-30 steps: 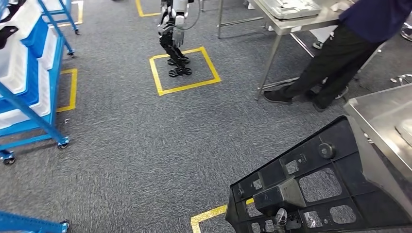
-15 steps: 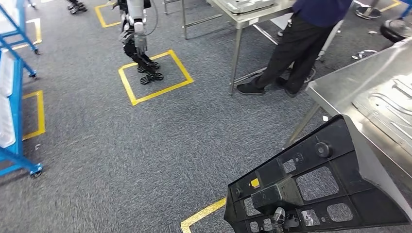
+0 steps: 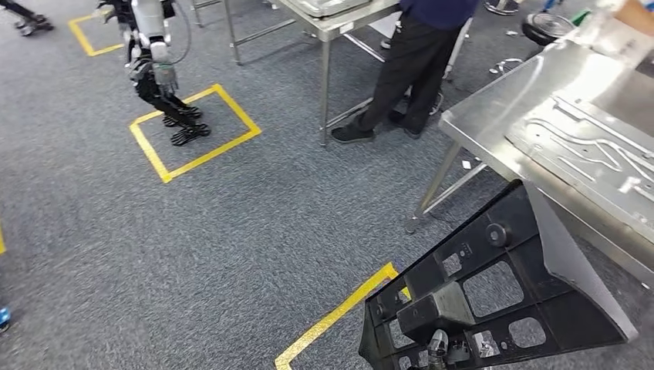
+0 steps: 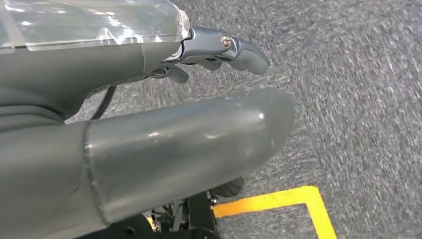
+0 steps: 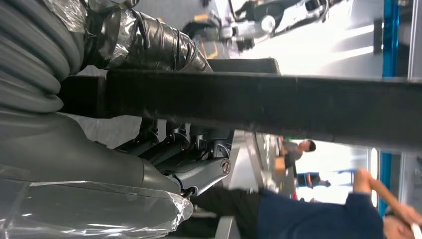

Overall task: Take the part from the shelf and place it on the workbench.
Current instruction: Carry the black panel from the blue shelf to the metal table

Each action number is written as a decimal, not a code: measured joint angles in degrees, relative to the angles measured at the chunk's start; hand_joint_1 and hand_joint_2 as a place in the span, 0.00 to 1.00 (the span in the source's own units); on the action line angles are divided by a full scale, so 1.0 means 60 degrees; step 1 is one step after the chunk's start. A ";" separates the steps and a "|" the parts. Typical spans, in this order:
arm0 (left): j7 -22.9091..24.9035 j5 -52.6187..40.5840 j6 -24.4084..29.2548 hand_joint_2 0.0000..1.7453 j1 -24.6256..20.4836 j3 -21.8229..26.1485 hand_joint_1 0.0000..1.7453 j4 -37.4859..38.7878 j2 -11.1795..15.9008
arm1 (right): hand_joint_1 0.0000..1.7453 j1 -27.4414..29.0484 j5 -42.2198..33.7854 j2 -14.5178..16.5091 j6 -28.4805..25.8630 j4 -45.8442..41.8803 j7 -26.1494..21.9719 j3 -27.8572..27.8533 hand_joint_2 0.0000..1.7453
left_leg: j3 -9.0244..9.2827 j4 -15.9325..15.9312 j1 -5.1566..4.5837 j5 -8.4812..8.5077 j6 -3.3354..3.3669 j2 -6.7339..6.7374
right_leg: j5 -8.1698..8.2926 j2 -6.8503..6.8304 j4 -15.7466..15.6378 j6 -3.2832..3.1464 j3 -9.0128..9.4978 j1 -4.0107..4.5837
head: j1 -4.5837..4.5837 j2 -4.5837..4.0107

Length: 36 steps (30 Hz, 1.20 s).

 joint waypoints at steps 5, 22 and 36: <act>-0.0003 0.0006 -0.0019 0.00 -0.0038 0.0015 0.00 0.0000 -0.0038 | 1.00 -0.0014 0.0026 0.0001 -0.0008 -0.0001 0.0000 0.0003 1.00 | 0.0189 -0.0010 -0.0031 -0.0126 -0.0166 0.0462 | 0.0884 -0.0793 -0.2358 -0.0270 0.1239 0.0190 | -0.0002 0.0000; -0.0085 0.0074 -0.0024 0.00 -0.0026 0.0092 0.00 0.0000 -0.0034 | 1.00 0.0018 0.0185 0.0023 -0.0168 0.0044 0.0000 0.0015 1.00 | -0.0112 0.0124 -0.0021 0.0032 -0.0212 -0.1092 | 0.0932 0.1238 -0.2301 -0.0265 0.1160 0.0029 | -0.0015 0.0000; -0.0128 0.0035 -0.0037 0.00 -0.0029 0.0126 0.00 -0.0004 -0.0050 | 1.00 0.0041 0.0322 0.0017 -0.0482 0.0046 0.0000 0.0026 1.00 | 0.0293 -0.0074 -0.0048 -0.0167 -0.0244 0.0472 | 0.0979 -0.0723 -0.2305 -0.0109 0.1118 0.0034 | 0.0030 0.0000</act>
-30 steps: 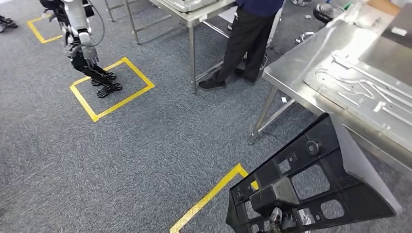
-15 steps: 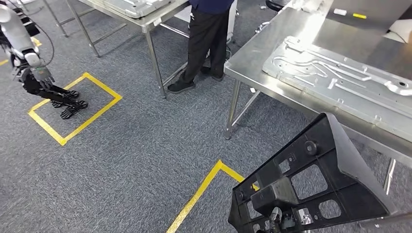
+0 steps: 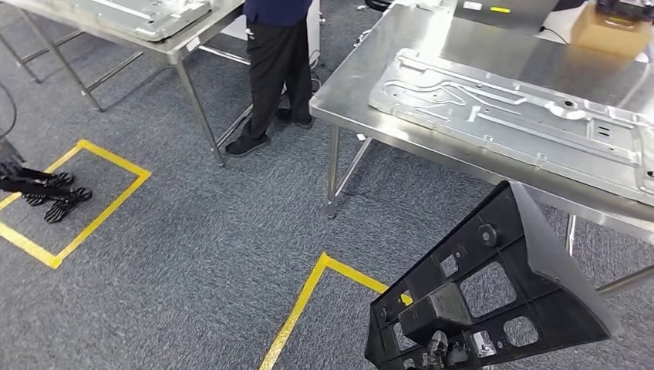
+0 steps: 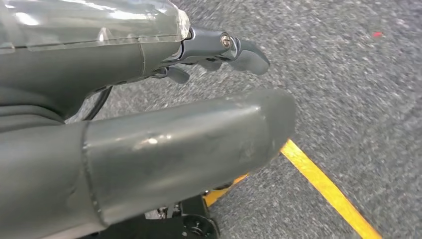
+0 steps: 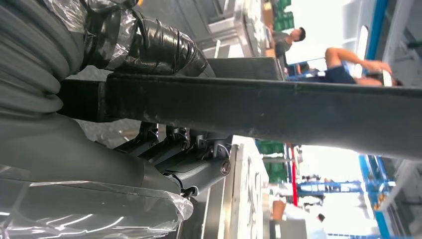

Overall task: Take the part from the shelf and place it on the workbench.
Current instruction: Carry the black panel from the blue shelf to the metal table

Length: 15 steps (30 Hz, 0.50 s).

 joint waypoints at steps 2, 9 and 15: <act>-0.0005 -0.0001 0.0006 0.00 -0.0034 0.0013 0.00 0.0000 0.0000 | 1.00 0.0021 -0.0004 0.0002 -0.0002 -0.0003 0.0000 0.0010 1.00 | 0.0080 -0.0020 0.0021 -0.0051 -0.0115 0.0107 | 0.0022 0.0227 -0.0040 -0.0101 -0.0009 -0.0004 | -0.0002 0.0000; -0.0014 0.0008 0.0014 0.00 0.0022 0.0039 0.00 0.0000 -0.0001 | 1.00 0.0037 0.0006 0.0009 -0.0010 -0.0012 0.0000 0.0054 1.00 | -0.1301 0.2763 0.0091 -0.1226 -0.0236 -0.0941 | 0.0062 0.1066 -0.0119 -0.0367 0.0064 -0.0042 | -0.0015 0.0000; -0.0005 0.0036 -0.0003 0.00 0.0016 0.0062 0.00 0.0000 0.0013 | 1.00 0.0043 0.0029 0.0008 -0.0013 -0.0012 0.0000 0.0069 1.00 | -0.0473 0.0305 0.0084 0.0213 -0.0047 -0.1667 | -0.0040 0.1831 0.0049 -0.0189 0.0055 -0.0036 | -0.0015 0.0000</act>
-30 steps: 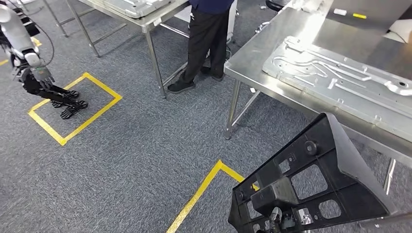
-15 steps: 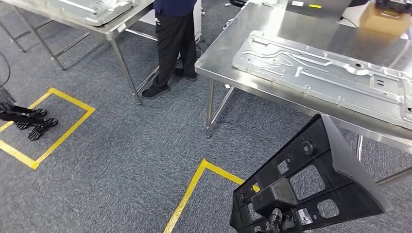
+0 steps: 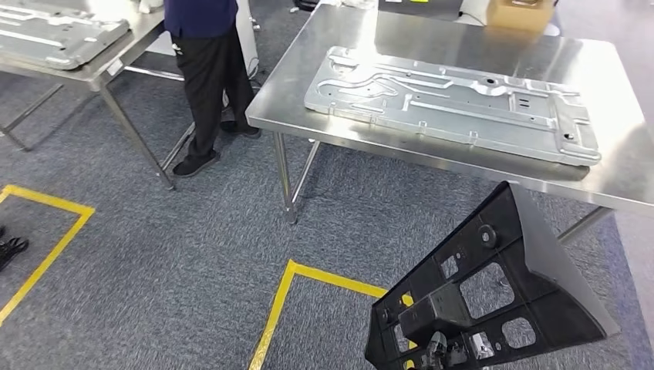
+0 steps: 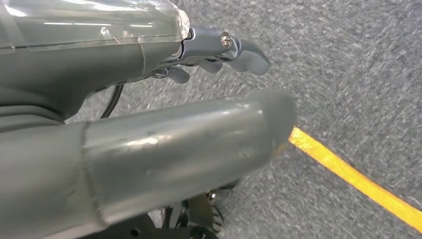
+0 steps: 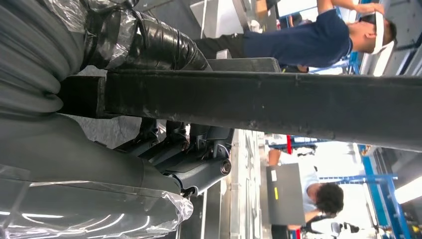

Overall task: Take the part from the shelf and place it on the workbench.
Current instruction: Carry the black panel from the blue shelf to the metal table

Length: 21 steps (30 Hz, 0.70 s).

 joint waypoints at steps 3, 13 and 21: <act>0.0000 0.0003 0.0000 0.00 -0.0031 0.0013 0.00 0.0000 -0.0005 | 1.00 0.0030 0.0046 -0.0006 -0.0038 -0.0003 0.0001 -0.0004 1.00 | 0.0060 -0.0106 0.0006 0.0056 0.0123 0.0250 | -0.0006 0.0077 0.0019 0.0188 -0.0074 -0.0010 | 0.0003 0.0000; 0.0009 -0.0140 -0.0108 0.00 -0.0005 0.0048 0.00 0.0000 -0.0005 | 1.00 0.0059 0.1653 -0.0052 -0.2005 0.0061 0.0443 0.0074 1.00 | 0.0190 -0.0196 -0.0018 0.0012 0.0207 0.0954 | -0.0145 -0.1181 0.0585 0.0336 -0.0258 -0.0048 | 0.0021 0.0000; 0.0209 -0.0522 -0.0423 0.00 -0.0047 0.0041 0.00 0.0000 0.0116 | 1.00 -0.0184 0.4142 -0.0340 -0.5362 -0.0230 0.2434 0.0581 1.00 | -0.0154 0.0748 -0.0011 -0.0635 -0.0143 0.0815 | 0.0031 -0.1150 -0.0238 -0.0107 0.0149 -0.0019 | 0.0009 0.0000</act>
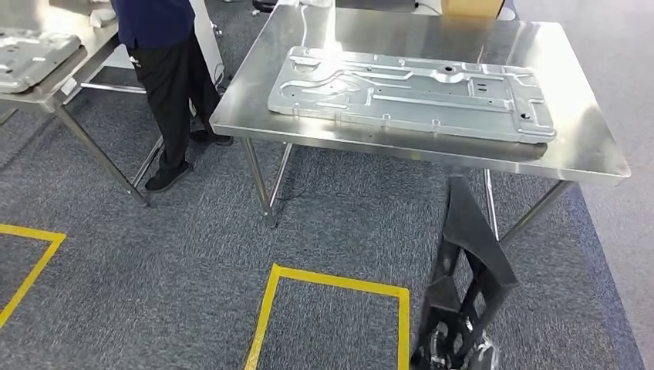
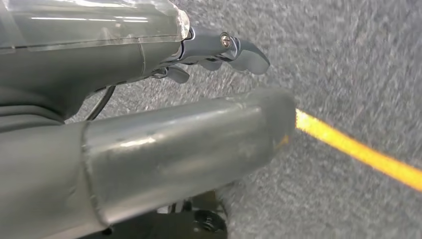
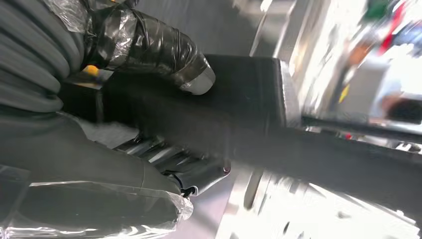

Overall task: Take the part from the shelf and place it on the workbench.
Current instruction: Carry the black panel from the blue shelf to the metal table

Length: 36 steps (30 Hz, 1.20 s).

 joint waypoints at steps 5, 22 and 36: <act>0.0176 -0.0445 -0.0175 0.00 0.0012 -0.0101 0.00 0.0000 0.0144 | 1.00 -0.0861 0.1841 -0.0742 -0.1717 -0.0033 0.1503 0.0337 1.00 | -0.0781 0.1211 -0.0001 -0.0022 0.0001 -0.0068 | -0.0077 0.0152 0.0085 -0.0086 0.0022 0.0065 | -0.0004 0.0000; 0.0546 -0.1519 -0.0395 0.00 -0.0152 -0.0739 0.00 0.0004 0.0286 | 1.00 -0.5942 0.9844 -0.3459 -0.0348 0.1440 0.5806 0.1118 1.00 | 0.0211 -0.0876 0.0002 0.0721 0.0400 -0.0067 | 0.0048 0.0049 0.1343 0.0544 -0.1010 -0.0132 | 0.0005 0.0000; 0.0691 -0.1772 -0.0404 0.00 -0.0285 -0.0957 0.00 0.0004 0.0311 | 1.00 -0.9157 1.0028 -0.4856 0.0802 0.3521 0.7553 0.4961 1.00 | -0.1253 0.1211 -0.0041 0.0419 0.0137 -0.0099 | 0.0051 0.0070 0.0200 -0.0080 -0.0251 0.0108 | -0.0021 0.0000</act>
